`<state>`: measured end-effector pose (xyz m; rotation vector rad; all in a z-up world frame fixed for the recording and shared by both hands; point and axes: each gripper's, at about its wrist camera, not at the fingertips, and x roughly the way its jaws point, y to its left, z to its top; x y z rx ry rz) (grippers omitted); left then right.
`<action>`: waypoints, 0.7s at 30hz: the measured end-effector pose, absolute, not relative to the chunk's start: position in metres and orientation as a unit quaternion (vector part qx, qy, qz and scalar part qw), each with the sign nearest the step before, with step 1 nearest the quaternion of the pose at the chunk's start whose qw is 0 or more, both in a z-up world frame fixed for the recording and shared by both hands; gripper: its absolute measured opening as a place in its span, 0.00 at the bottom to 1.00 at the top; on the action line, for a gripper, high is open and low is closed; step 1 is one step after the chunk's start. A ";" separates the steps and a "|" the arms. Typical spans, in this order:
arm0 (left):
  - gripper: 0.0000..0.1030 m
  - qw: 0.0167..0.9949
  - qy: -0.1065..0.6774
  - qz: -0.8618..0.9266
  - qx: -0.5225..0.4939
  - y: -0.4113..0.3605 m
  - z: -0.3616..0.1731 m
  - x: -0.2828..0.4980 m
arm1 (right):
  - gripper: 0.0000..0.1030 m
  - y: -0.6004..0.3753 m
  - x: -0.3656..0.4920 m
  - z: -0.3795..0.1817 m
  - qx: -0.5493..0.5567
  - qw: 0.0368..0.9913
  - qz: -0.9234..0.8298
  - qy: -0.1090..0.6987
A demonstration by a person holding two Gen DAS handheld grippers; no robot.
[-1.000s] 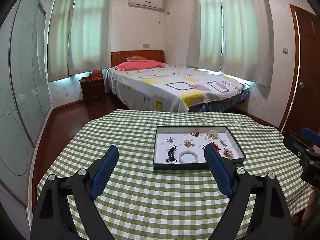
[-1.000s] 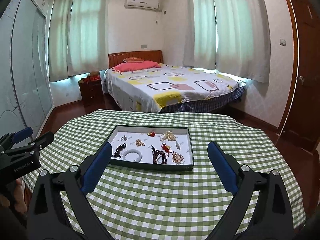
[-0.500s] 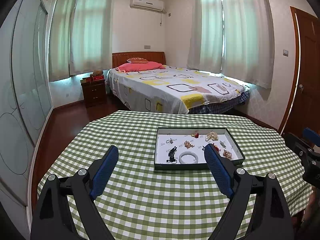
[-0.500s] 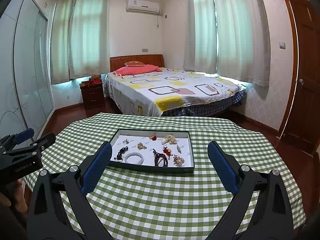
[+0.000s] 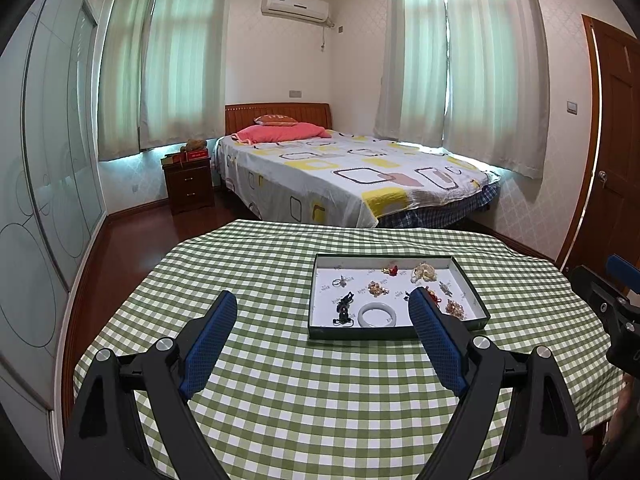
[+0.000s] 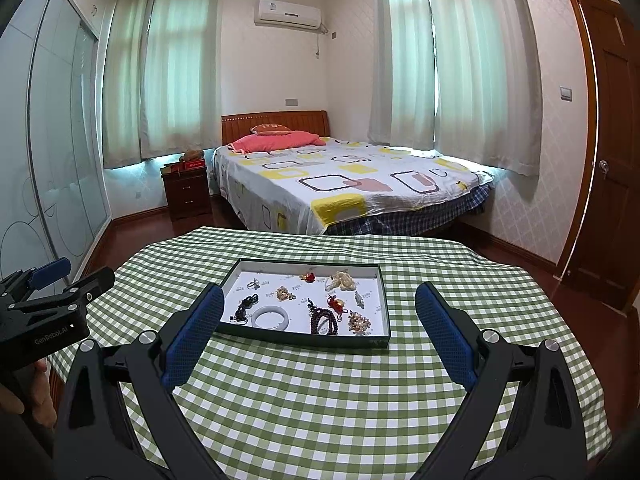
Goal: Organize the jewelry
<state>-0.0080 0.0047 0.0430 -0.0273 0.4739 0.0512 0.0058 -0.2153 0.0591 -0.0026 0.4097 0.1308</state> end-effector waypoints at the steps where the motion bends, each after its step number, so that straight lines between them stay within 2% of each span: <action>1: 0.82 0.972 0.235 0.025 -0.014 0.005 0.044 -0.008 | 0.91 -0.215 0.007 0.059 -0.002 0.977 0.065 0.203; 21: 0.82 0.971 0.236 0.031 -0.015 0.005 0.044 -0.007 | 0.91 -0.215 0.006 0.059 -0.002 0.977 0.066 0.205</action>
